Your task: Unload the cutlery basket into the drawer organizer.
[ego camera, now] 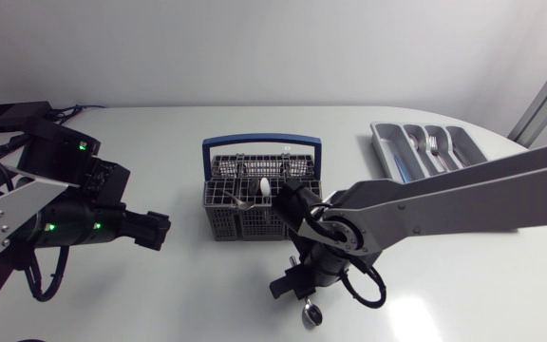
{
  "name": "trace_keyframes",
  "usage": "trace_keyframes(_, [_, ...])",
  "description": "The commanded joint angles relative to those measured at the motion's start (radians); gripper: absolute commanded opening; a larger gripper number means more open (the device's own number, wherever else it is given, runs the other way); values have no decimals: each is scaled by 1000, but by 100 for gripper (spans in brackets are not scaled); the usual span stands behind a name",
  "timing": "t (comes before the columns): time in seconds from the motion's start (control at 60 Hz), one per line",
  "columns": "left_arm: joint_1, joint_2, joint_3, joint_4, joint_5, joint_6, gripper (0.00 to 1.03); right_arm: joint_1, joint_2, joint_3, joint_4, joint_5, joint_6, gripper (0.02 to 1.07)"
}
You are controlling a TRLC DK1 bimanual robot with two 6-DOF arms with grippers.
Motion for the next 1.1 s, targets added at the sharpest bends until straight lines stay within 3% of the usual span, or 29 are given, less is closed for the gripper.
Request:
trace_keyframes(0.0, [-9,13,-22,0,3,-19,99,18,13,-64,-42,-6,25,38])
trace_keyframes(0.267, [-15,15,-23,2,3,-21,99,42,-25,-103,-44,-28,22,38])
trace_keyframes(0.517, [-18,13,-23,2,3,-21,99,65,19,-98,5,-29,22,26])
trace_keyframes(0.733, [-21,13,-26,2,3,-21,99,59,11,-112,45,-43,7,8])
trace_keyframes(1.083, [-24,13,-26,2,2,-22,99,73,-101,-112,-25,6,5,8])
